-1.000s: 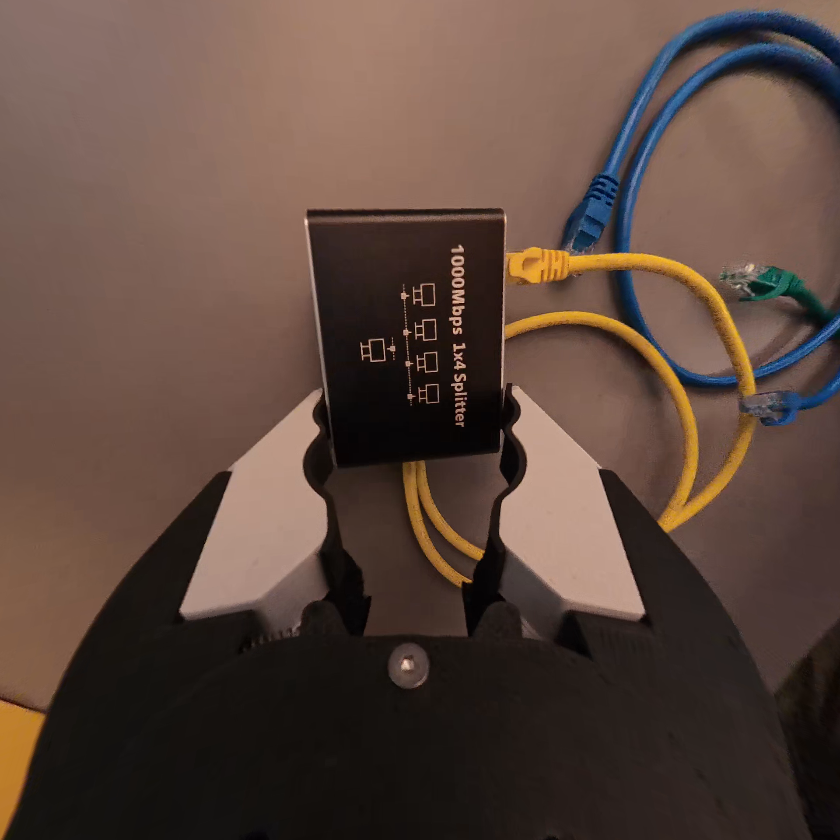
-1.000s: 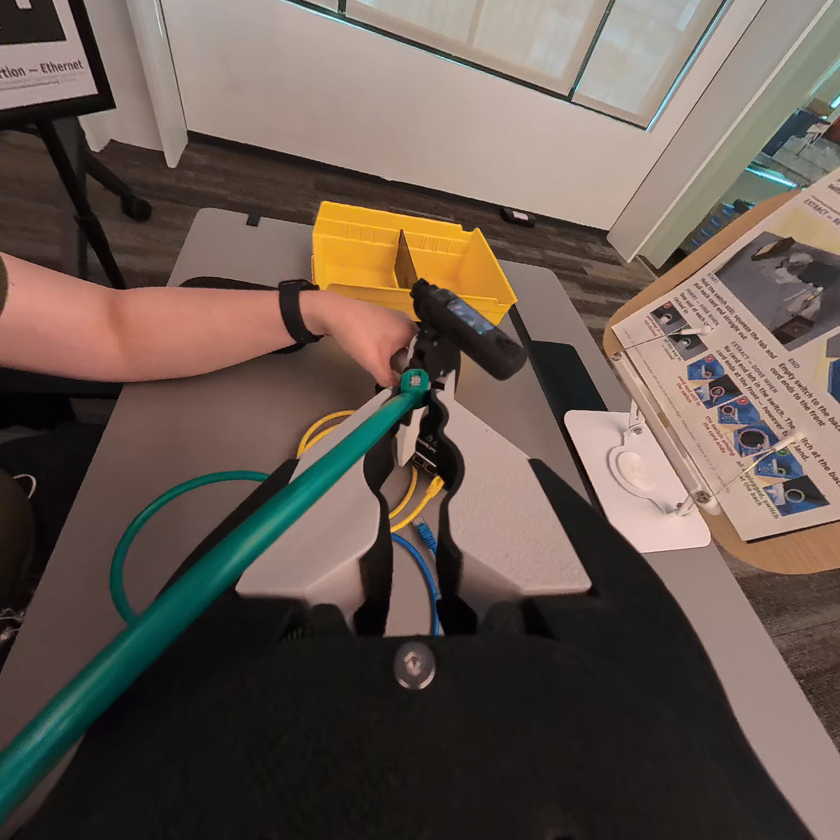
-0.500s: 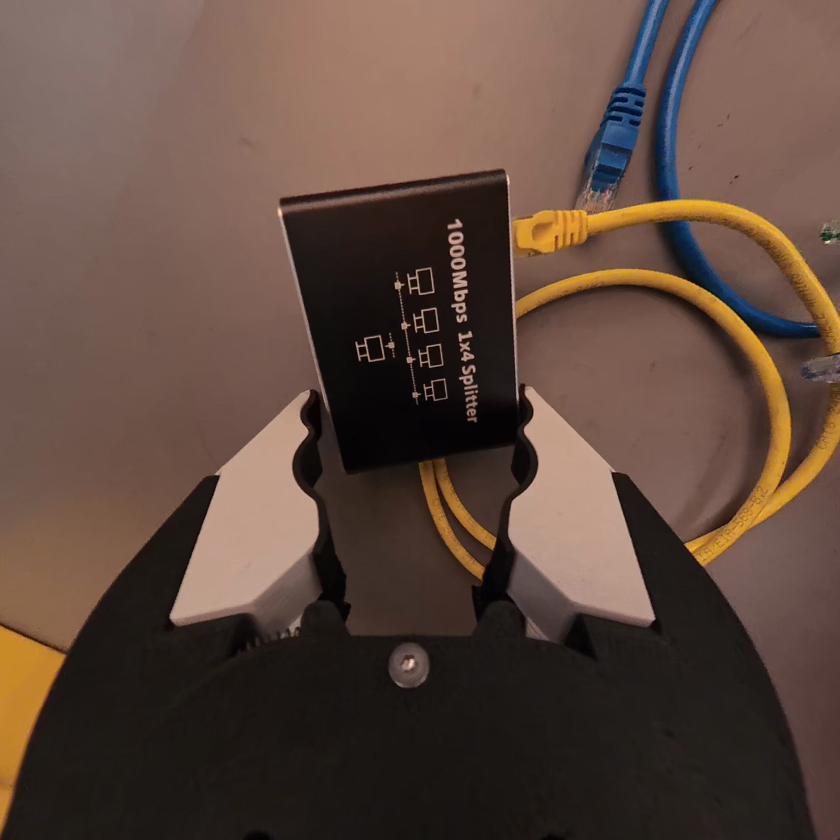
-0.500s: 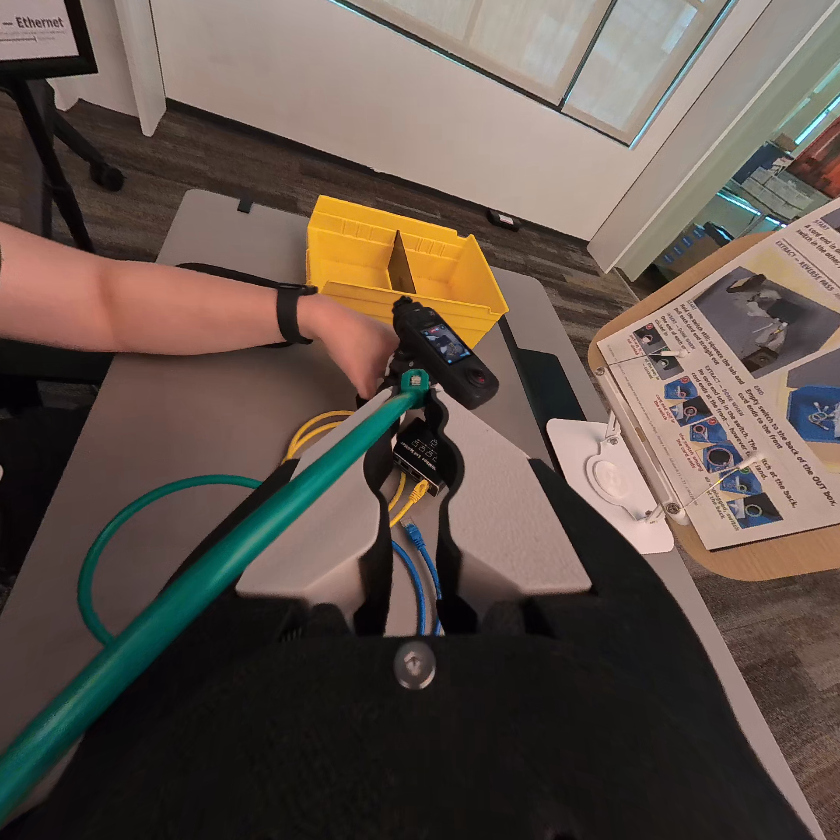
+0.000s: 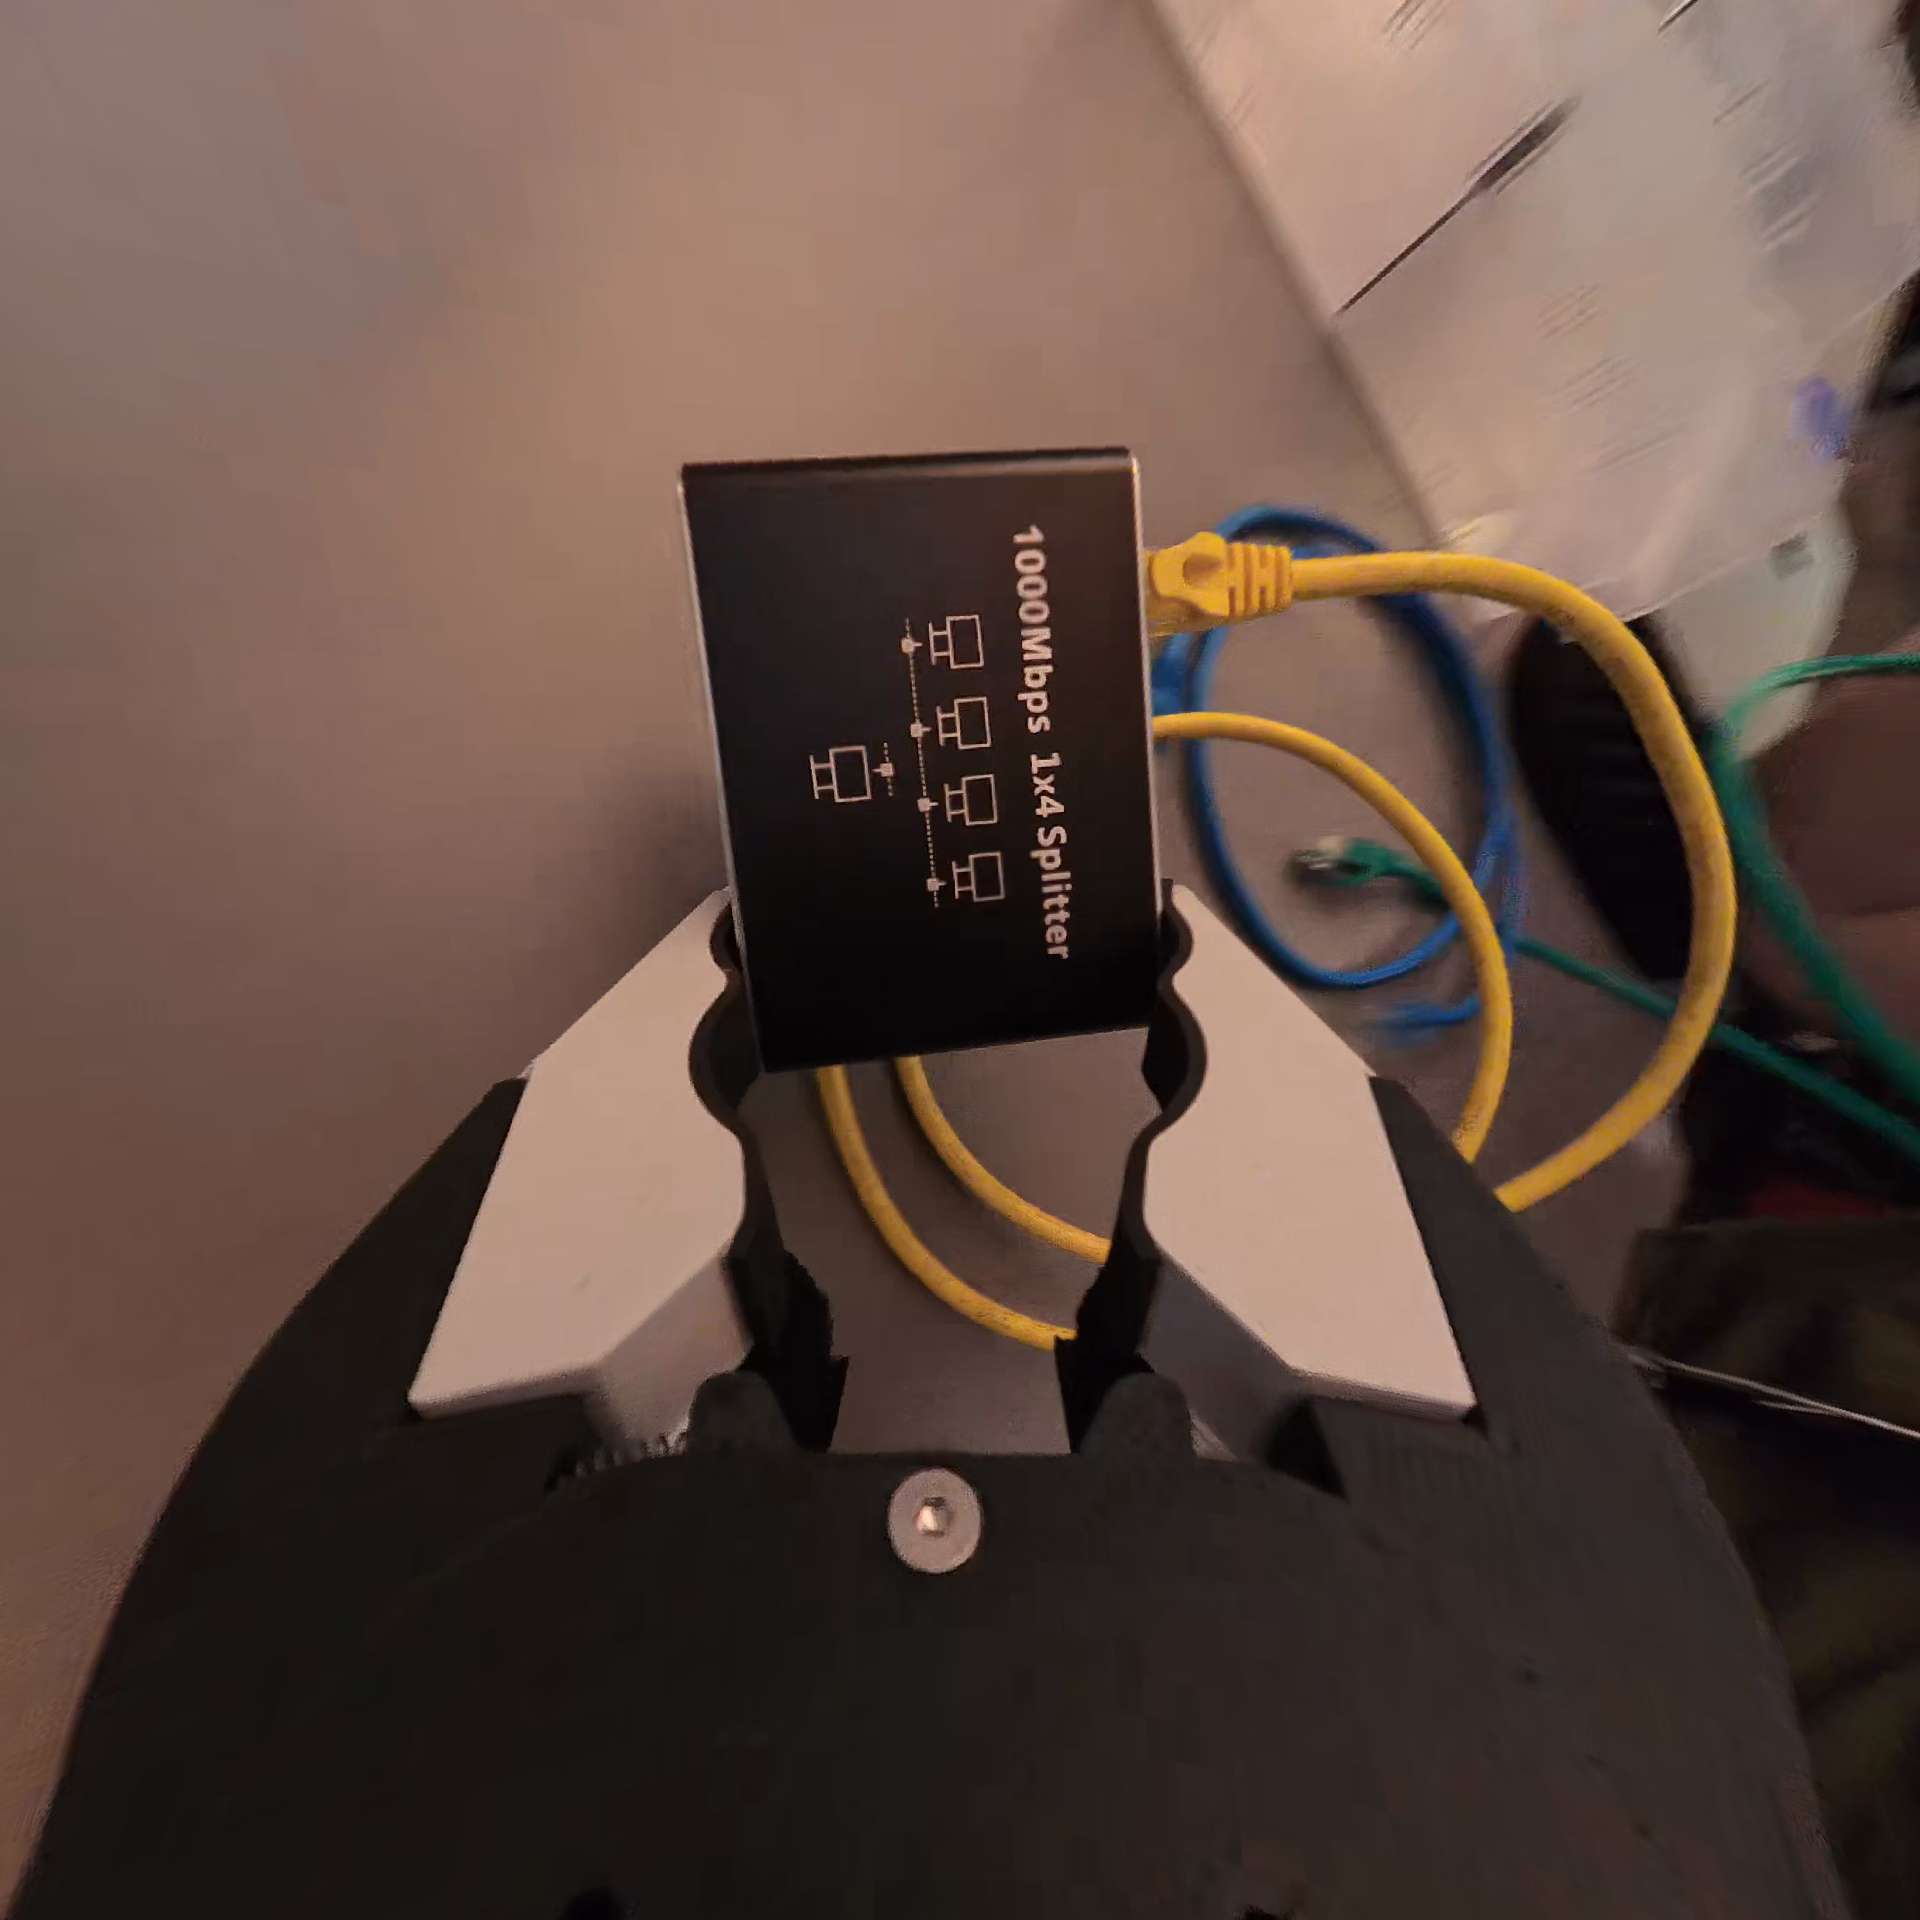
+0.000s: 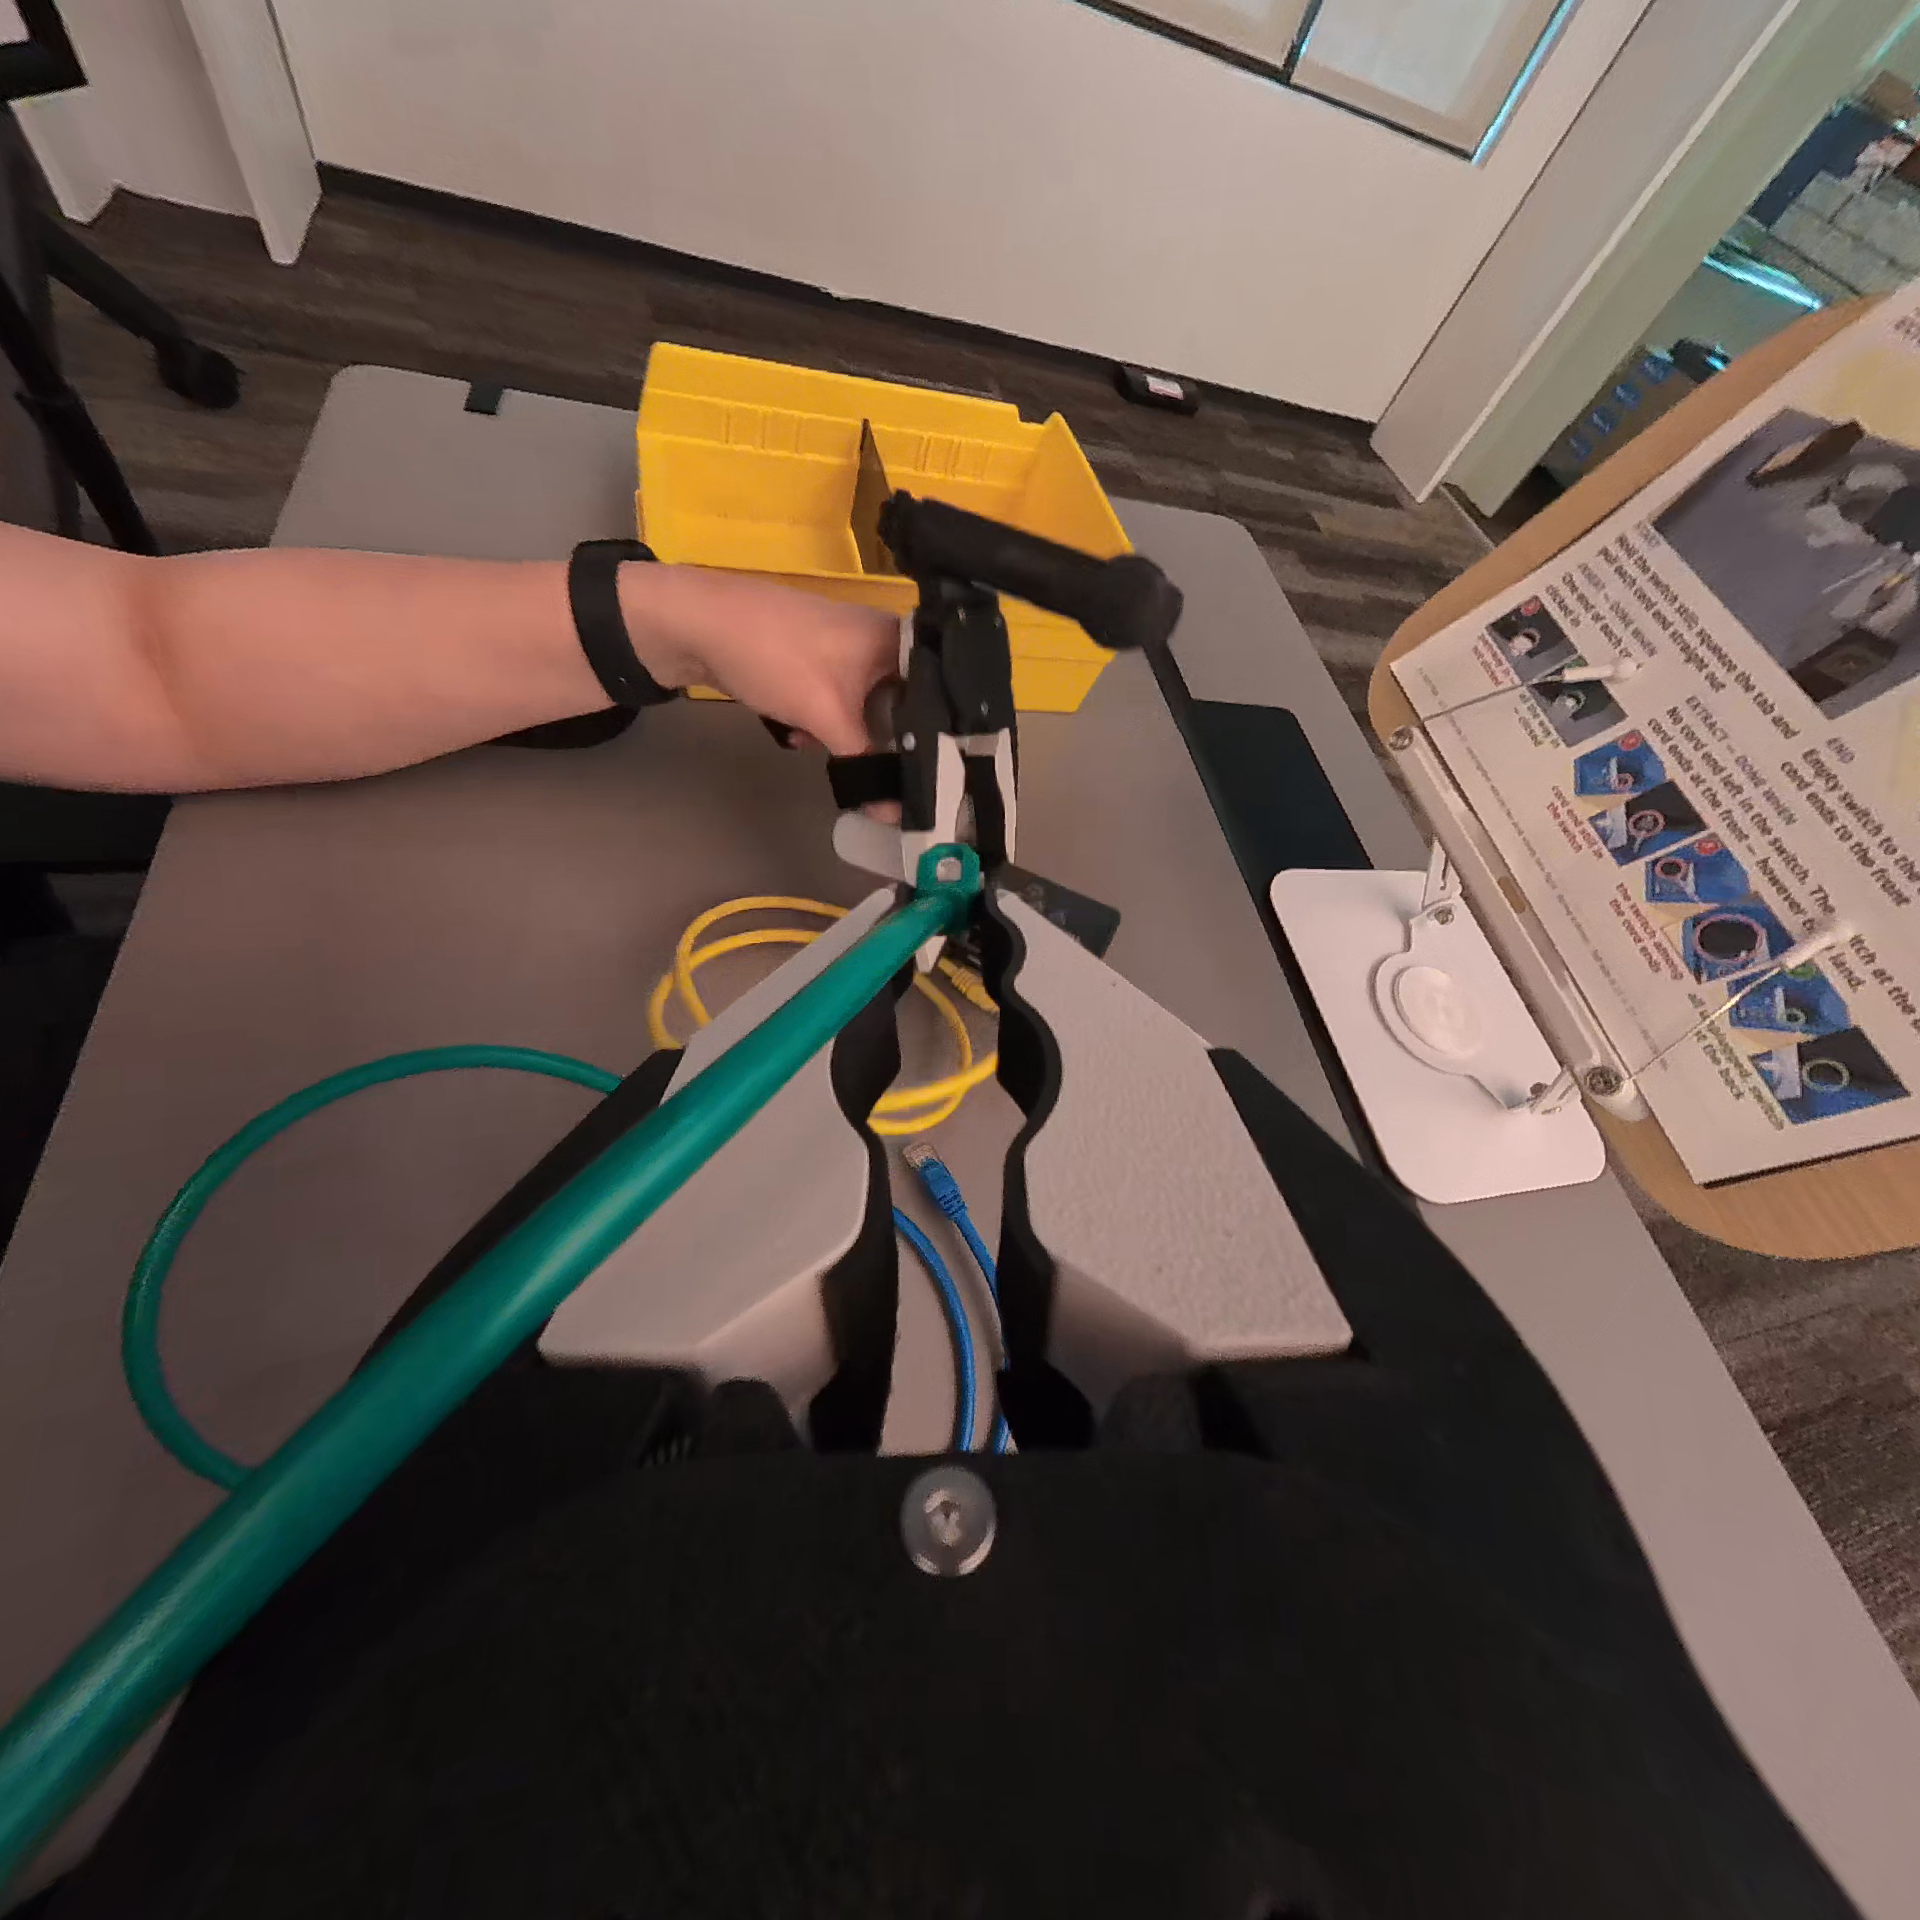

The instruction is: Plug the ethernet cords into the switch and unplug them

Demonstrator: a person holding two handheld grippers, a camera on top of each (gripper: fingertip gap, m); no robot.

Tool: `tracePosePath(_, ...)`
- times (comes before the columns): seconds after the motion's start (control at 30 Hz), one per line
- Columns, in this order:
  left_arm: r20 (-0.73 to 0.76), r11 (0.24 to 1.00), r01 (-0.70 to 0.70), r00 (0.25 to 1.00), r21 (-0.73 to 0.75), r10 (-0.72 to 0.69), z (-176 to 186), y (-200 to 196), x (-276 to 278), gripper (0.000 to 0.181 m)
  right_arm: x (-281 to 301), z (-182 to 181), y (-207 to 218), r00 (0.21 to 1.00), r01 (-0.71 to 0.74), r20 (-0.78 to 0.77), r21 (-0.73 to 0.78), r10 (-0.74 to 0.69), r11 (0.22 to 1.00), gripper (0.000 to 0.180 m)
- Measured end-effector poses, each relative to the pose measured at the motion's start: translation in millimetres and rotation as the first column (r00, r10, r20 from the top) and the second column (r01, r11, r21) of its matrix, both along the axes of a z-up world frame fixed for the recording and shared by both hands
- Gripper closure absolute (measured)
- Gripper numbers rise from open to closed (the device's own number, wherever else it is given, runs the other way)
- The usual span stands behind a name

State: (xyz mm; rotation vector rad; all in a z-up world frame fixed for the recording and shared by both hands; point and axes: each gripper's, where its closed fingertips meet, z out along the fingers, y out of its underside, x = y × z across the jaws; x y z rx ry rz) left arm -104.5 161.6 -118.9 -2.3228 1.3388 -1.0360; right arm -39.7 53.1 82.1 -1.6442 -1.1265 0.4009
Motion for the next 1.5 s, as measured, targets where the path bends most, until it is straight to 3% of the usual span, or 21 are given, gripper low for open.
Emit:
tracePosePath(0.27,0.386,0.997,0.045,0.922,-0.058,-0.019,90,-15,4,0.106,20,28,18,0.974,0.081,-0.215,0.046,-0.069,0.996,0.169)
tracePosePath(0.43,0.531,0.998,0.049,0.847,-0.038,-0.021,132,-22,0,0.106,16,26,29,0.969,0.098,-0.235,0.080,-0.077,0.992,0.169)
tracePosePath(0.77,0.596,0.999,0.032,0.802,0.034,-0.046,163,-42,18,0.106,-46,17,27,0.979,-0.007,-0.194,0.265,0.060,0.964,0.169)
tracePosePath(0.97,0.590,0.998,0.017,0.806,0.057,-0.047,164,-48,27,0.106,-50,13,35,0.993,0.060,-0.120,0.389,-0.014,0.919,0.169)
tracePosePath(1.3,0.589,0.997,-0.031,0.808,0.076,-0.020,166,-43,27,0.106,-50,7,41,0.996,0.089,-0.022,0.449,-0.089,0.889,0.169)
tracePosePath(1.5,0.561,0.972,-0.090,0.826,0.218,-0.049,171,-41,27,0.106,-51,8,43,0.993,0.113,-0.023,0.488,-0.116,0.865,0.169)
